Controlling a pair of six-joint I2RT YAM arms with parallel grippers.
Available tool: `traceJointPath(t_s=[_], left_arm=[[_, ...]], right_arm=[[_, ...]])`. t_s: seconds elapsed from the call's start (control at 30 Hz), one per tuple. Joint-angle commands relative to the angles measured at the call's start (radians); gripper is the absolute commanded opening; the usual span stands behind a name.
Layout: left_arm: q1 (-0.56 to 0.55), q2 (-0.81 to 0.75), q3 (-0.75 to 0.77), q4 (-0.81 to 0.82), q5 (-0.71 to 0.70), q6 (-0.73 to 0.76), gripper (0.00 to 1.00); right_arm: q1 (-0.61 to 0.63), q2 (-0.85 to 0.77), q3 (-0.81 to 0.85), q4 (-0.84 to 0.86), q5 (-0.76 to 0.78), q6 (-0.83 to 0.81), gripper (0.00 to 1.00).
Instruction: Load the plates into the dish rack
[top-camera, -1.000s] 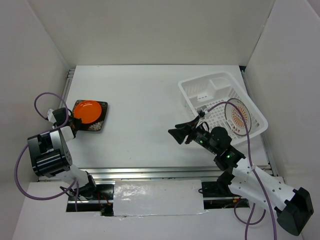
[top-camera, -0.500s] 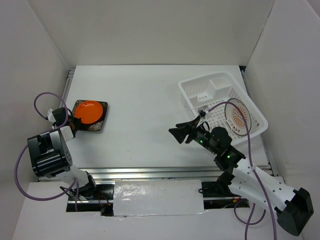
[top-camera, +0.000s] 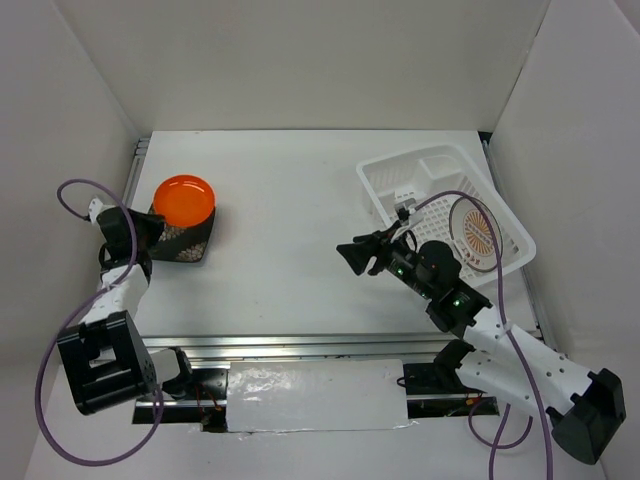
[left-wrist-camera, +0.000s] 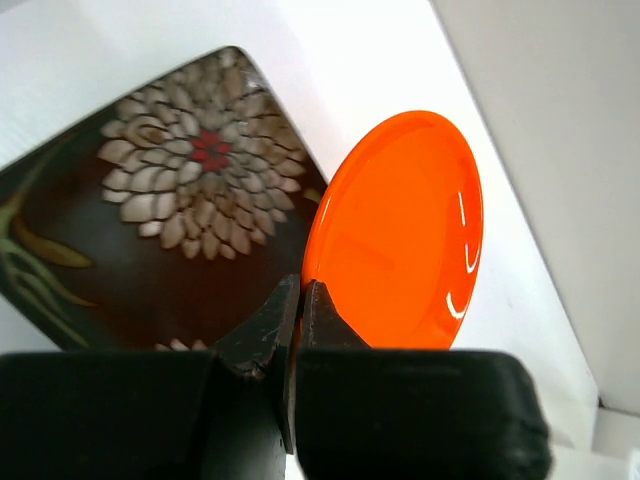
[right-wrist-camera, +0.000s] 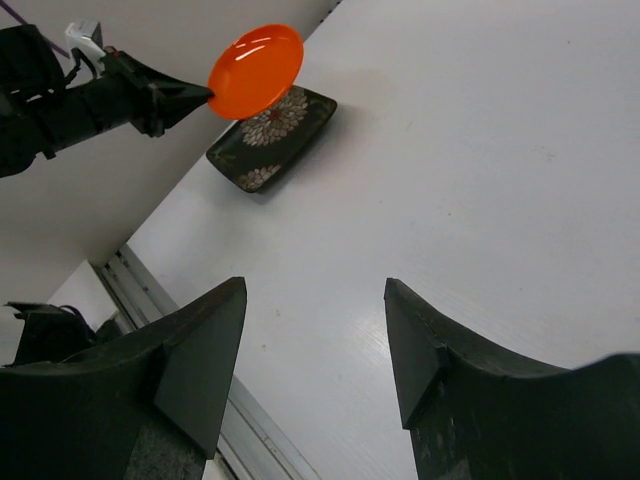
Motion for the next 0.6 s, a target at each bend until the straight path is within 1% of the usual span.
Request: traceJointPath(t_s=[0.0, 0.07, 0.17, 0.2, 0.23, 0.3, 0.37, 0.43, 0.57], left_arm=[[-0.02, -0.069, -0.005, 0.025, 0.062, -0.016, 0.0], [-0.056, -0.123, -0.045, 0.085, 0.11, -0.026, 0.0], [-0.132, -0.203, -0.105, 0.171, 0.151, -0.04, 0.0], [-0.175, -0.239, -0.135, 0.19, 0.161, -0.045, 0.0], [-0.2, -0.255, -0.146, 0.227, 0.17, -0.045, 0.0], [-0.255, -0.296, -0.162, 0.229, 0.204, -0.037, 0.0], [-0.292, -0.342, -0.179, 0.24, 0.234, -0.034, 0.0], [-0.303, -0.376, -0.205, 0.249, 0.256, -0.04, 0.0], [-0.312, -0.47, -0.246, 0.258, 0.313, -0.054, 0.0]], right_arm=[[0.005, 0.039, 0.104, -0.036, 0.038, -0.024, 0.65], [0.003, 0.076, 0.144, -0.037, -0.011, -0.039, 0.68], [-0.006, 0.154, 0.274, -0.071, -0.112, -0.062, 0.69], [-0.011, 0.206, 0.351, -0.083, -0.143, -0.066, 0.69], [-0.012, 0.232, 0.392, -0.118, -0.198, -0.071, 0.7], [-0.018, 0.309, 0.487, -0.146, -0.253, -0.088, 0.7], [-0.023, 0.364, 0.538, -0.172, -0.296, -0.096, 0.7], [-0.034, 0.389, 0.542, -0.15, -0.345, -0.084, 0.7], [-0.037, 0.453, 0.511, -0.082, -0.391, -0.047, 0.7]])
